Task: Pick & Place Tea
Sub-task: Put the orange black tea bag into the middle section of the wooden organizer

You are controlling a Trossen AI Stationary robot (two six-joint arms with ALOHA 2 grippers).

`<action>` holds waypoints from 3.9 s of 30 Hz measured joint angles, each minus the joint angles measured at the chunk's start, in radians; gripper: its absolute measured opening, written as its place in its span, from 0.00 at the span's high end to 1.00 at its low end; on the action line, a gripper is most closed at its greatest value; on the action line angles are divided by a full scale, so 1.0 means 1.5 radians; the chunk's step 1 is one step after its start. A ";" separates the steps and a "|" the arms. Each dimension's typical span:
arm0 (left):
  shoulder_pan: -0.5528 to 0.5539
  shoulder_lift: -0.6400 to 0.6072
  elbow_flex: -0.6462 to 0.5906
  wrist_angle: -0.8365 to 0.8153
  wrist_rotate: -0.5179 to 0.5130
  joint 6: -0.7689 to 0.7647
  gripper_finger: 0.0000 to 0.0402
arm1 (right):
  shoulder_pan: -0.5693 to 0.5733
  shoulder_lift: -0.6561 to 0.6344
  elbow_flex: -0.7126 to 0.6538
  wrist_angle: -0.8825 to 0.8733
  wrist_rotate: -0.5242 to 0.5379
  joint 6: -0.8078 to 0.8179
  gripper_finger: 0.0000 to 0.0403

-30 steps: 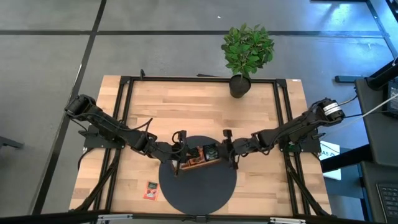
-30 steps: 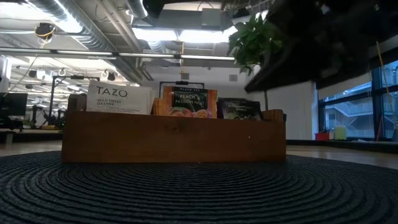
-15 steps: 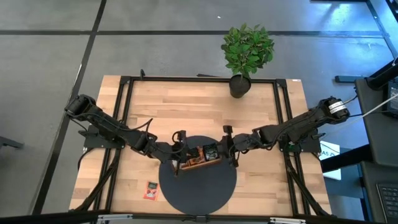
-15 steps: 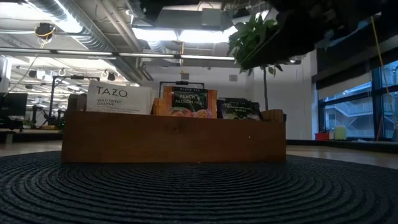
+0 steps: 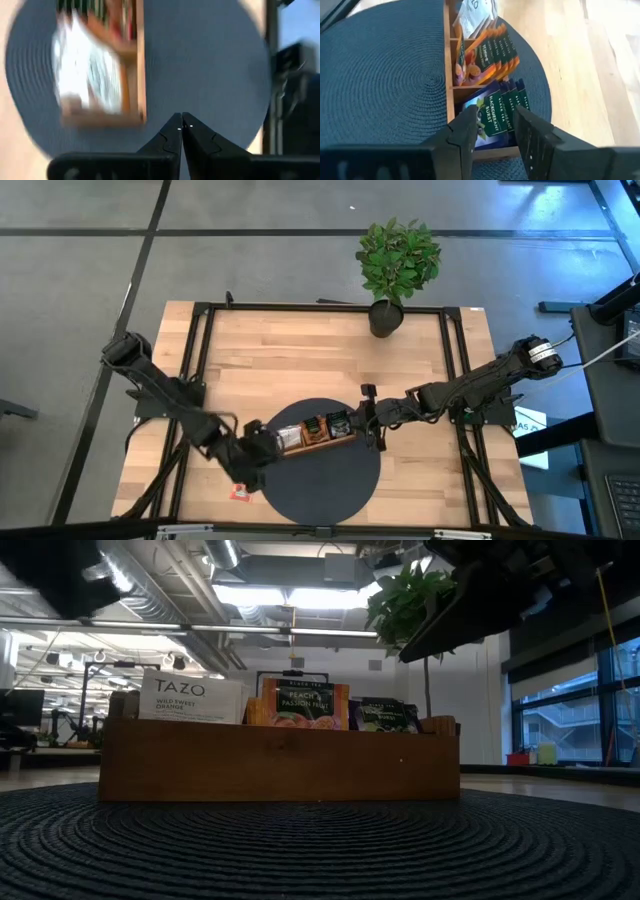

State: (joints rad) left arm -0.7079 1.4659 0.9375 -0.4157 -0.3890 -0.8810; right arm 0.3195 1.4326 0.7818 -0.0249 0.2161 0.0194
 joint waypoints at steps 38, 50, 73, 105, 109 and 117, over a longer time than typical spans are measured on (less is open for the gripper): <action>-0.134 0.184 0.001 -0.086 0.096 -0.181 0.99 | 0.000 0.000 0.000 0.046 0.001 0.071 0.67; -0.134 0.184 0.000 -0.084 0.098 -0.140 0.94 | 0.000 0.001 0.000 0.045 0.001 0.069 0.67; -0.133 0.187 -0.001 0.005 0.125 -0.040 0.63 | 0.000 0.001 -0.001 0.042 0.001 0.068 0.67; -0.133 0.185 0.000 -0.017 0.122 -0.092 0.49 | 0.000 0.001 -0.001 0.037 0.001 0.053 0.67; -0.127 0.184 0.004 -0.019 0.162 0.006 0.50 | 0.000 0.001 -0.001 0.037 0.001 0.052 0.67; -0.102 0.184 0.028 -0.027 0.217 0.057 0.50 | 0.000 0.001 -0.001 0.037 0.001 0.051 0.67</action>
State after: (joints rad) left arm -0.8610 1.7422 0.9792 -0.4557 -0.0632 -0.7959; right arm 0.3195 1.4334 0.7807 0.0311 0.2175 0.0963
